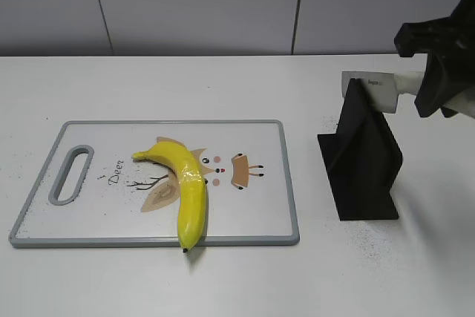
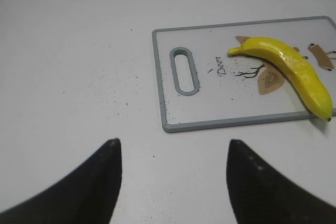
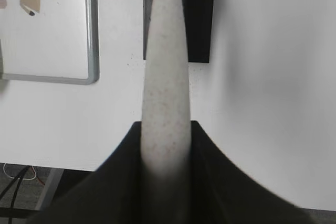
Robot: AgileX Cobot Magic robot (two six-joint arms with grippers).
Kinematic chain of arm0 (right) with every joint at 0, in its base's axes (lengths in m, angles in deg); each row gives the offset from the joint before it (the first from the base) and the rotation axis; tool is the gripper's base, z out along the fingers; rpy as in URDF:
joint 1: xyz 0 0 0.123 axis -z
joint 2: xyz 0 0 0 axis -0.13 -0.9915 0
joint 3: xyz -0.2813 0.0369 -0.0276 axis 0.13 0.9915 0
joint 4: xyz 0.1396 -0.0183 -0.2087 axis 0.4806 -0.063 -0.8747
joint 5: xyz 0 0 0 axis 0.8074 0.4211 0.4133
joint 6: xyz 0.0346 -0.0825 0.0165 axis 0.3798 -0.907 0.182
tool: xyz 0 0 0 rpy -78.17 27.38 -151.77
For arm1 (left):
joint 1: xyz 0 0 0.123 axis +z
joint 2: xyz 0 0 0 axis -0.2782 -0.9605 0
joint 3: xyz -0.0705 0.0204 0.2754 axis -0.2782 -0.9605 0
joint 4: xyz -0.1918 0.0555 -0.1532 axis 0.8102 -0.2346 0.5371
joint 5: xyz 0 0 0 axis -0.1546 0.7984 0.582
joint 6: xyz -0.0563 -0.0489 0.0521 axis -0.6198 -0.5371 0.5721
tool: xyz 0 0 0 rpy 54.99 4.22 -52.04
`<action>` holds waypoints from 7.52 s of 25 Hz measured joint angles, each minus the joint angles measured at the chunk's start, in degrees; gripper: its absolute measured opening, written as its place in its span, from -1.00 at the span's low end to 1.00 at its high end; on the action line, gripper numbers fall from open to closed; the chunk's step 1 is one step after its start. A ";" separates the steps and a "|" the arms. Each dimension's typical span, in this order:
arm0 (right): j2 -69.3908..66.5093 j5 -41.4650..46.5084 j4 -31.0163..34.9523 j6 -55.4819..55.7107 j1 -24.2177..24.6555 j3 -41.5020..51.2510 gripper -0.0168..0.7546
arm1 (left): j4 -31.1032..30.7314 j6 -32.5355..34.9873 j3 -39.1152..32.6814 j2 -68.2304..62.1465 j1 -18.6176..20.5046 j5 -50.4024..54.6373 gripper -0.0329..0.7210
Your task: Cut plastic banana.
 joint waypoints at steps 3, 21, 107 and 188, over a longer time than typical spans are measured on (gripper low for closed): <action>0.00 0.27 -0.62 0.05 0.00 -1.96 -0.52 | 0.00 0.12 0.00 0.00 0.00 0.00 0.66; 0.00 0.21 3.79 -16.48 0.00 -12.59 -0.52 | 0.61 2.92 2.47 -1.33 0.00 -3.57 0.66; -35.71 -13.56 16.19 -89.61 -4.76 -13.31 -0.50 | 23.89 74.35 34.02 -106.87 -14.36 -21.62 -0.90; 19.32 -17.58 2.03 -13.62 -4.78 16.42 -0.54 | -6.23 -4.63 24.93 -57.78 -14.45 6.62 0.64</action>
